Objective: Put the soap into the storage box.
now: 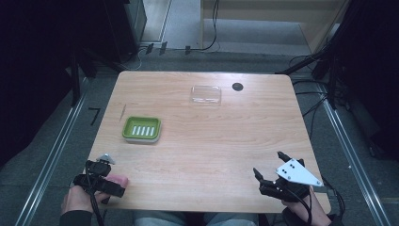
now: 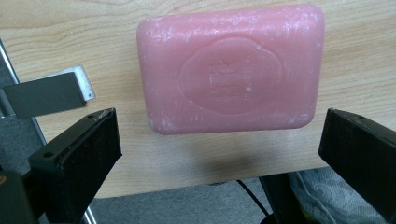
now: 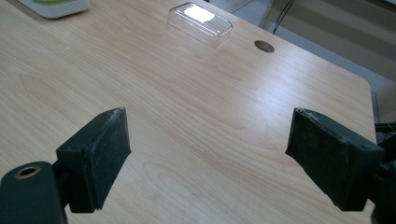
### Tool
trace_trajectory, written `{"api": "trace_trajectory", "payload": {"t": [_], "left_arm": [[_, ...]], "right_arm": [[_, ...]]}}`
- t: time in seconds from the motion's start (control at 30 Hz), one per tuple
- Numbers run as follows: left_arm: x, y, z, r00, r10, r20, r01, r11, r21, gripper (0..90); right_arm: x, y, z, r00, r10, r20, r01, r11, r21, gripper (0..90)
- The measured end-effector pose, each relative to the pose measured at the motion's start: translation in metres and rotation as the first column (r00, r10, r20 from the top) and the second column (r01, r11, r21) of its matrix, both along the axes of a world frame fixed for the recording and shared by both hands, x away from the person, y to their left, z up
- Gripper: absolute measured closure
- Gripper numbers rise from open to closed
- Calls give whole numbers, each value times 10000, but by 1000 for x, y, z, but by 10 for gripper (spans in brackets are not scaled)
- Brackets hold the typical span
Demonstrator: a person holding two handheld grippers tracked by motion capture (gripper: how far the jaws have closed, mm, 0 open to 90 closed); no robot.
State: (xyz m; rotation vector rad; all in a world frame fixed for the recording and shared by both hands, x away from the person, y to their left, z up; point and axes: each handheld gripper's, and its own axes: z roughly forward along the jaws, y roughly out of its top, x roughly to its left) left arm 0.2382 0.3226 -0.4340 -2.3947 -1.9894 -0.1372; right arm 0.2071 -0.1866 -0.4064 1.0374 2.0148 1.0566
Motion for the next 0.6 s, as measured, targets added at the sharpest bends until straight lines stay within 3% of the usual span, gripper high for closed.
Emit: {"api": "trace_trajectory", "payload": {"t": [0.43,0.47,0.6], "left_arm": [[4,-2,0,9999,-93,64,92,9999,51,0],[4,-2,2,9997,-57,246,58,10000,-52,0],[7,-3,4,9994,-86,345,87,10000,-24,0]], "right_arm": [[-1,0,0,10000,-42,36,42,9999,-93,136],[-2,-1,0,10000,-63,37,63,9999,-83,136],[-2,-2,0,9999,-101,53,101,9999,-45,136]]}}
